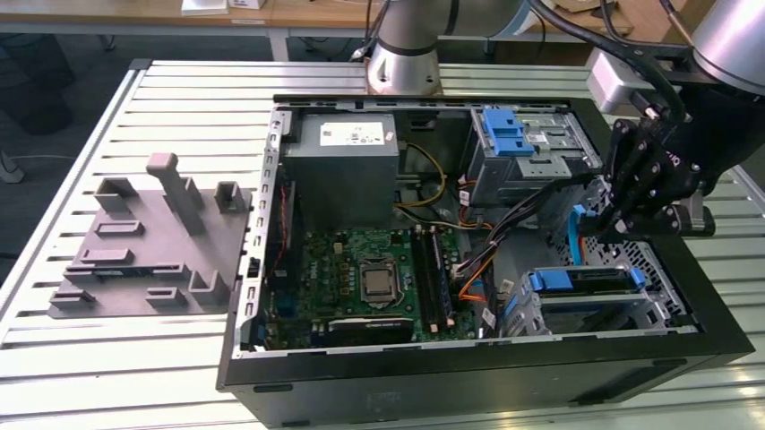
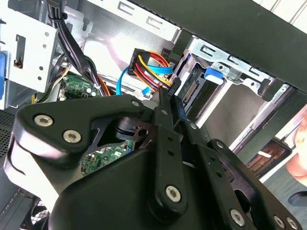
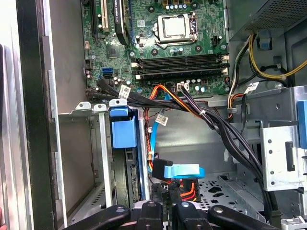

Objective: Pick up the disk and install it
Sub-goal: 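Insert the first disk wire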

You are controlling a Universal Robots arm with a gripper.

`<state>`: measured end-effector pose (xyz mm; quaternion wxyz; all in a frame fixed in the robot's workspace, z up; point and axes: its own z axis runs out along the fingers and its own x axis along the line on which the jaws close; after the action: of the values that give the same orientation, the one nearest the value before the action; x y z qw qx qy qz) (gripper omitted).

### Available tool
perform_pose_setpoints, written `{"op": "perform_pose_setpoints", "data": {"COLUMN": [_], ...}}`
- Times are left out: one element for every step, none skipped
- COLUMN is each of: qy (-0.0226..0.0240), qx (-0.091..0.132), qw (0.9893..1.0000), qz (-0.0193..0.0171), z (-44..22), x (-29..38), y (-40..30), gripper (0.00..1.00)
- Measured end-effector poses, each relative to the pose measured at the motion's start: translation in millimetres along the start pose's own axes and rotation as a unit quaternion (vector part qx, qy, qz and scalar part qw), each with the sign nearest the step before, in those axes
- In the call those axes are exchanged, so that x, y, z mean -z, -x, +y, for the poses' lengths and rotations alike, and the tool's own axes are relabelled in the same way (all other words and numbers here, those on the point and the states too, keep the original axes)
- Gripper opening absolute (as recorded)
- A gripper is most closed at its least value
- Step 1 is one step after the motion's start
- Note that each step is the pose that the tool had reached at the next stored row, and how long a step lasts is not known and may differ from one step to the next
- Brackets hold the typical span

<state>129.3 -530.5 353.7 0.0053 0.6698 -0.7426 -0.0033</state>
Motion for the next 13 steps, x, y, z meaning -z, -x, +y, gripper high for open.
{"op": "perform_pose_setpoints", "data": {"qy": [0.0, 0.0, 0.0, 0.0, 0.0, 0.0, 0.0, 0.0, 0.0, 0.0, 0.0, 0.0, 0.0], "qx": [0.0, 0.0, 0.0, 0.0, 0.0, 0.0, 0.0, 0.0, 0.0, 0.0, 0.0, 0.0, 0.0], "qw": [1.0, 1.0, 1.0, 1.0, 1.0, 1.0, 1.0, 1.0, 1.0, 1.0, 1.0, 1.0, 1.0], "qz": [0.0, 0.0, 0.0, 0.0, -0.0001, -0.0001, -0.0002, 0.0, 0.0, 0.0, 0.0, 0.0, 0.0], "z": [0.0, 0.0, 0.0, 0.0, 0.0, -0.1, -0.1, -0.2, -0.2, -0.3, -0.4, -0.4, -0.5], "x": [0.0, 0.0, -0.1, -0.1, -0.1, -0.2, -0.2, -0.1, -0.1, -0.1, -0.1, -0.1, -0.1], "y": [0.0, 0.0, 0.0, 0.0, 0.0, -0.3, -0.8, -1.6, -2.2, -2.7, -3.4, -3.9, -4.6], "gripper": [0.17, 0.17, 0.17, 0.17, 0.17, 0.17, 0.17, 0.17, 0.17, 0.17, 0.17, 0.17, 0.17]}}
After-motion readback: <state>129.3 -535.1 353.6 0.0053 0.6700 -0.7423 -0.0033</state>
